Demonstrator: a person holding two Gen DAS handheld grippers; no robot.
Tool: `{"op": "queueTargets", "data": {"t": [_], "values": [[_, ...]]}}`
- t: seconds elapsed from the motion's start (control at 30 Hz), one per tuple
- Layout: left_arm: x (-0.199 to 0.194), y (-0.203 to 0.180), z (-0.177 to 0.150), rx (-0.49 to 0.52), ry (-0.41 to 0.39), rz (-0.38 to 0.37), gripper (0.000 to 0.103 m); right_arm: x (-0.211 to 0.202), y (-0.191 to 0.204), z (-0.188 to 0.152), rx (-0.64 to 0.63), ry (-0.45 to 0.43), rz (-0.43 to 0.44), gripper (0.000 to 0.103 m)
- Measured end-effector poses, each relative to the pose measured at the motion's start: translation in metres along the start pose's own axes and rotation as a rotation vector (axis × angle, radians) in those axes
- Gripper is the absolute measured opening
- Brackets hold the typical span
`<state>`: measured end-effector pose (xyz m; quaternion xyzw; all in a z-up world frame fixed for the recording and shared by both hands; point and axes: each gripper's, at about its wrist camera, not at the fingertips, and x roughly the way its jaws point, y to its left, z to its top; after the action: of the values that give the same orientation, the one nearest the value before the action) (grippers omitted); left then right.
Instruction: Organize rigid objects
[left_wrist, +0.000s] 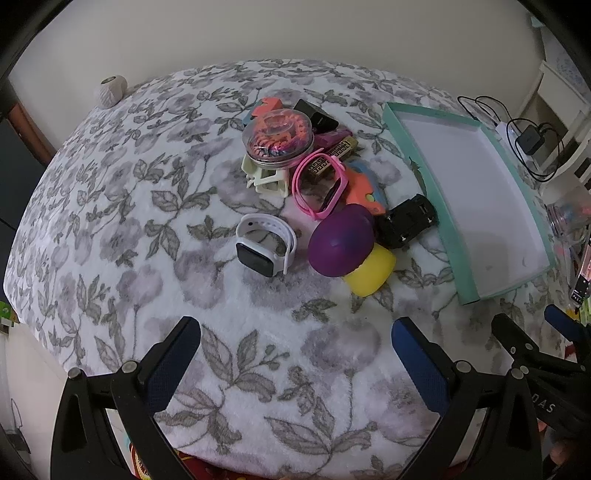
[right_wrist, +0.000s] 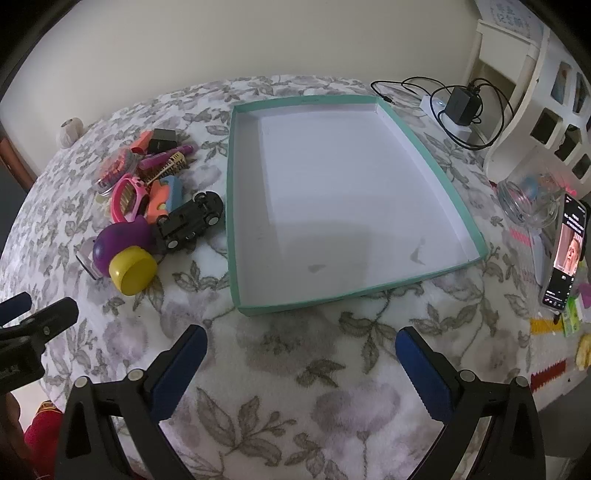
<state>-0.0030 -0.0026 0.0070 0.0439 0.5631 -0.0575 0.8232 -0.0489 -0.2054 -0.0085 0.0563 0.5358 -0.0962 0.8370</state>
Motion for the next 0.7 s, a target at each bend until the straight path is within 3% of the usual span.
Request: {"op": "queueTargets", "data": {"t": [0.7], "values": [[-0.0006,0.0001,0.0012,0.002,-0.001,0.000,0.103,0.0008,0.0001,0.0006,0.001,0.000,-0.005,0.103]]}}
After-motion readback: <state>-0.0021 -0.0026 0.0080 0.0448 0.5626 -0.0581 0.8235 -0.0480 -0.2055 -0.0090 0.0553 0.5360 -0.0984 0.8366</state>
